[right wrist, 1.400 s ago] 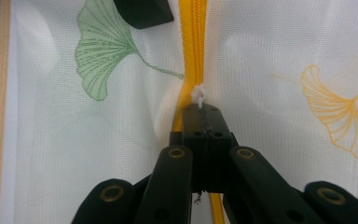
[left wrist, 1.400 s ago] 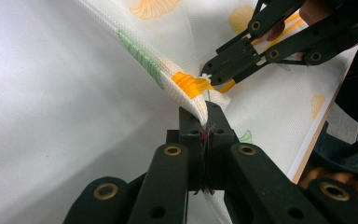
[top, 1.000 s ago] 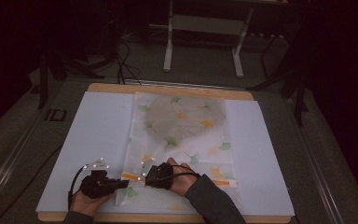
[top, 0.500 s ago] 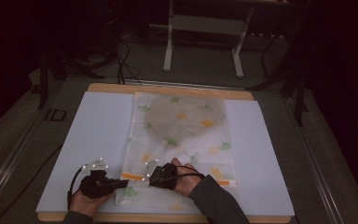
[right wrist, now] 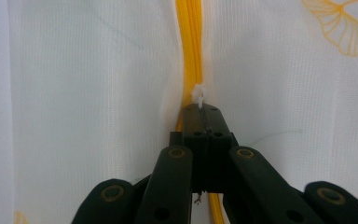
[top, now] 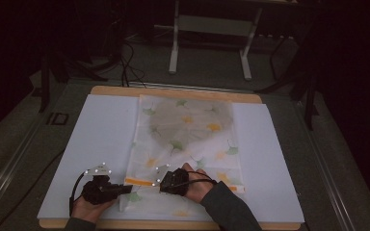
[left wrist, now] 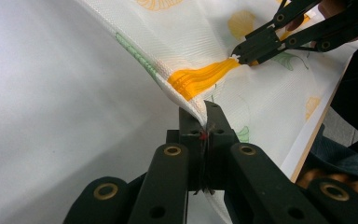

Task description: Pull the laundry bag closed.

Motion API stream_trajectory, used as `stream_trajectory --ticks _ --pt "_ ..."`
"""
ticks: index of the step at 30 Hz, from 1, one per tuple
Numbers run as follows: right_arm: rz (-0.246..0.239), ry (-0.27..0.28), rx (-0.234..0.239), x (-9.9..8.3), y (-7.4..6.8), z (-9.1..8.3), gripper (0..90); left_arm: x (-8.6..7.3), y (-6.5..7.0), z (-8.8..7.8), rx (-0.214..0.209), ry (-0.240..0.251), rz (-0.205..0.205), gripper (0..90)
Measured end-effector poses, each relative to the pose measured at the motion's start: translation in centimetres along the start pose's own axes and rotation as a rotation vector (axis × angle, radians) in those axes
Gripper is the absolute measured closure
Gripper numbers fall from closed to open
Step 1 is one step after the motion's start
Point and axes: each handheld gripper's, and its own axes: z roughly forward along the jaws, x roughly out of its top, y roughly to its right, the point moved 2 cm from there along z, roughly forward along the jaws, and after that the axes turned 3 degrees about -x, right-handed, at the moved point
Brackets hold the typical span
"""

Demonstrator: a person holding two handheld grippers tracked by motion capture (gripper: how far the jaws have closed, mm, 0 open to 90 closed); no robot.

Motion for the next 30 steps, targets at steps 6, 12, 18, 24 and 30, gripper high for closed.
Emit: stream_trajectory --ticks 6,12,18,24,30 --pt "-0.001 -0.005 -0.005 -0.27 -0.02 -0.18 90.0 -0.01 -0.04 -0.07 0.002 -0.001 0.0 88.7" --pt "0.003 -0.009 -0.015 -0.61 0.01 -0.38 90.0 -0.01 -0.05 -0.14 0.003 0.001 -0.006 88.7" --pt "0.006 -0.008 -0.011 -0.85 0.08 -0.52 90.0 0.0 -0.06 -0.14 -0.001 0.0 -0.004 88.7" --pt "-0.003 -0.02 -0.016 -0.87 0.12 -0.53 90.0 -0.02 -0.08 -0.15 -0.001 0.002 -0.007 88.7" --pt "-0.01 -0.026 -0.028 -1.02 0.03 -0.59 90.0 -0.02 -0.12 -0.2 0.0 0.005 -0.006 88.7"
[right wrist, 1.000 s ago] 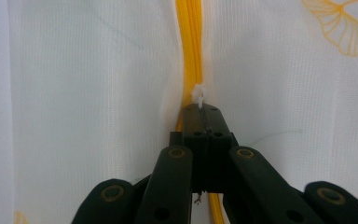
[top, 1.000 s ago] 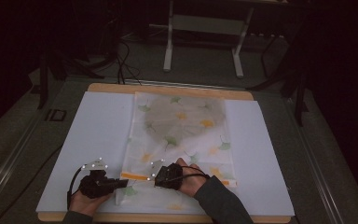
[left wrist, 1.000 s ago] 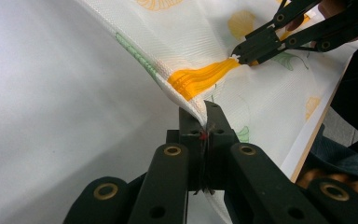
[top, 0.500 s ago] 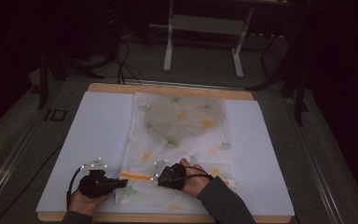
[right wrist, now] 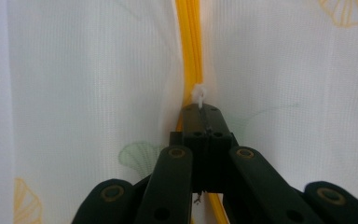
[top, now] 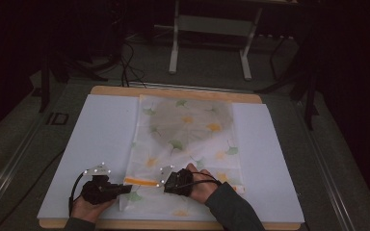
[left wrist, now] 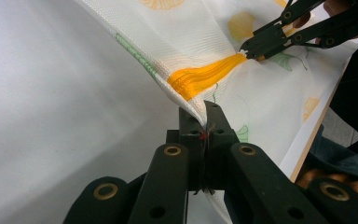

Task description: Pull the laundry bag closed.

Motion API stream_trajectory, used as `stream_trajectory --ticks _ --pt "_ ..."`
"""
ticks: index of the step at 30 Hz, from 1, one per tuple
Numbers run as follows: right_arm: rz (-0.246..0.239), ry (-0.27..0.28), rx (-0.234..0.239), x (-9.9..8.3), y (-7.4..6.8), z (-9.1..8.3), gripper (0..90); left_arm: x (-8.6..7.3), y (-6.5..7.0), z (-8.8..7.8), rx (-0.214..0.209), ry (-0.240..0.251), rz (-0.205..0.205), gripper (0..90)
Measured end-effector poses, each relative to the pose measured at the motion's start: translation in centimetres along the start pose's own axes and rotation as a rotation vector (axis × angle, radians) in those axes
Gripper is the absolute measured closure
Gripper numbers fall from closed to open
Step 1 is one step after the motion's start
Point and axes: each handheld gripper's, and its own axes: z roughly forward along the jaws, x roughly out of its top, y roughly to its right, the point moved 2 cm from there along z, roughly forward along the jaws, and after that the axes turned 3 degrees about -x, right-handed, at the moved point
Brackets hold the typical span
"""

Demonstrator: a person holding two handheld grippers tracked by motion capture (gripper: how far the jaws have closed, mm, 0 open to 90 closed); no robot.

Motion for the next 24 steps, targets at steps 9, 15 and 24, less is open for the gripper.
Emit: stream_trajectory --ticks 9,15,24 --pt "0.015 -0.006 0.0 -1.0 0.2 -0.3 90.0 0.0 -0.1 0.0 0.0 0.001 -0.003 88.7" --pt "0.014 -0.019 -0.004 -1.4 0.2 -0.6 90.0 0.0 -0.1 -0.1 -0.002 0.003 -0.005 88.7" --pt "0.022 -0.024 -0.011 -2.0 0.4 -0.8 90.0 0.0 -0.1 -0.1 -0.001 0.003 -0.005 88.7"
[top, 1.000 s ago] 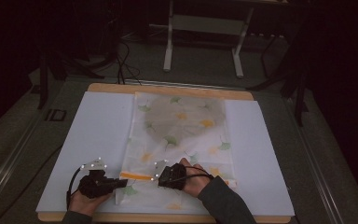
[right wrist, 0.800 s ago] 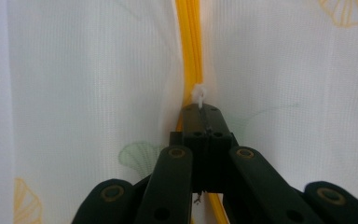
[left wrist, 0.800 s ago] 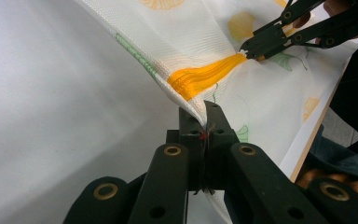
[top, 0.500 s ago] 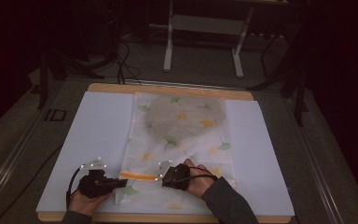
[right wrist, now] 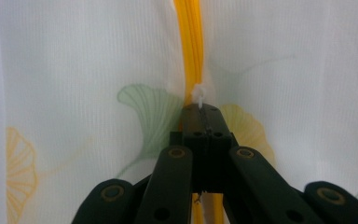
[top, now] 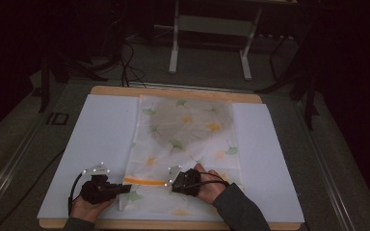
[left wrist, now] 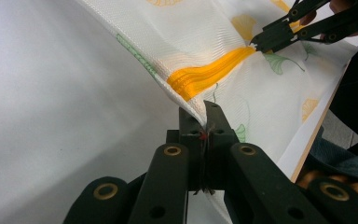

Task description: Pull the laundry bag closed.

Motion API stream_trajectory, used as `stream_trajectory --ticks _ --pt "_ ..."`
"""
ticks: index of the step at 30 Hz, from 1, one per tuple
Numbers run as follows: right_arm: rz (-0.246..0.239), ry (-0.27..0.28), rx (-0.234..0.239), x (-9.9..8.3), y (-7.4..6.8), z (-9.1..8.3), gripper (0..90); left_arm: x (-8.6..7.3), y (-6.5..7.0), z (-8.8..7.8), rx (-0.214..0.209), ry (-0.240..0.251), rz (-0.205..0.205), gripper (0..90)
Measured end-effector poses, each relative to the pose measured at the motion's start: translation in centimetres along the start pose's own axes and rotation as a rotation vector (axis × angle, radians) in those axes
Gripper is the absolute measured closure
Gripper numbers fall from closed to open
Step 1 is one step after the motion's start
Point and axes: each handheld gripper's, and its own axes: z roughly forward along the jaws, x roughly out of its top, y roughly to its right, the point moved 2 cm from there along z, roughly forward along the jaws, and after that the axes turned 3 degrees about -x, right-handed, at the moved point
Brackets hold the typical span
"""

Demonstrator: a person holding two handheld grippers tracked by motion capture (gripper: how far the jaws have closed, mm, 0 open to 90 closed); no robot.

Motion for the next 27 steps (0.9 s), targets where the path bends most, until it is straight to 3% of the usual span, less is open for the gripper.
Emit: stream_trajectory --ticks 27 --pt "0.021 -0.012 -0.021 -1.9 0.3 -0.7 90.0 0.0 -0.1 -0.1 0.001 0.002 -0.003 88.7"
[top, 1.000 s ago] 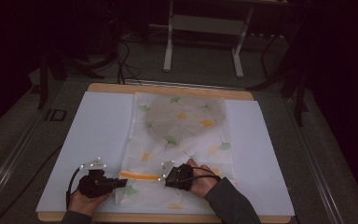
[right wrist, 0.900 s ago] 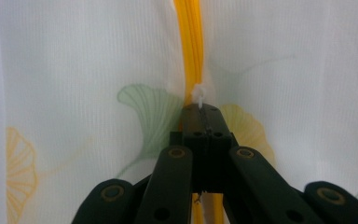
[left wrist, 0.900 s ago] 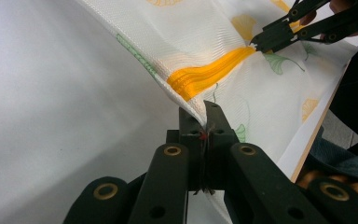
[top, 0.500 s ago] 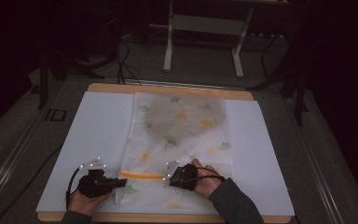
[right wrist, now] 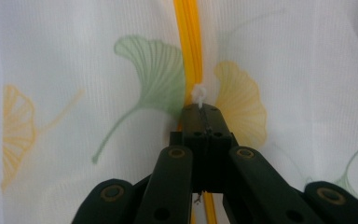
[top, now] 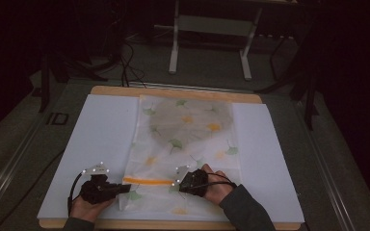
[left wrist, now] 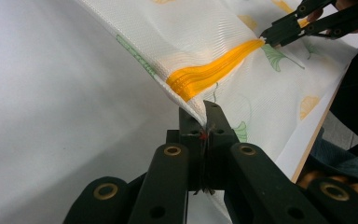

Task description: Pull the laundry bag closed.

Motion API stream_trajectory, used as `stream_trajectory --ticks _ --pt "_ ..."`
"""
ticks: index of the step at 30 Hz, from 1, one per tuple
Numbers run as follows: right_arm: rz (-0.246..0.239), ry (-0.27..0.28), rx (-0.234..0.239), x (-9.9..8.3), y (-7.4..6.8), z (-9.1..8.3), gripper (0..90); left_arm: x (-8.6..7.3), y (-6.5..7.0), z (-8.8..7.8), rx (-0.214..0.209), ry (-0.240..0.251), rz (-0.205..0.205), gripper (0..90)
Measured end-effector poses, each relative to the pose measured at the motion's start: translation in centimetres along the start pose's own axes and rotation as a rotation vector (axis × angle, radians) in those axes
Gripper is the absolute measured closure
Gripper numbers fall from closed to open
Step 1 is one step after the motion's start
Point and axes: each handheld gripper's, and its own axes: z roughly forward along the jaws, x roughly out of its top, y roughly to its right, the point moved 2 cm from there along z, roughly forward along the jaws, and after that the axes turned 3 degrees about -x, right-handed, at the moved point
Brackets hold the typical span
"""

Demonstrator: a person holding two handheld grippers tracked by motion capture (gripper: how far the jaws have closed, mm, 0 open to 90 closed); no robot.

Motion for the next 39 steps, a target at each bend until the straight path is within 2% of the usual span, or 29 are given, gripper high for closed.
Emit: stream_trajectory --ticks 5,16,31,39 --pt "0.025 0.011 0.011 -0.5 0.1 -0.2 90.0 0.0 0.0 0.0 0.002 -0.002 0.002 88.7" --pt "0.027 -0.003 -0.009 -1.4 0.2 -0.5 90.0 0.0 0.0 0.0 0.001 -0.001 -0.001 88.7" --pt "0.049 0.015 -0.013 -1.9 0.2 -0.6 90.0 0.0 0.0 -0.1 0.001 0.002 0.001 88.7" --pt "0.045 0.014 -0.011 -1.9 0.2 -0.7 90.0 0.0 0.0 -0.1 0.001 0.003 0.002 88.7"
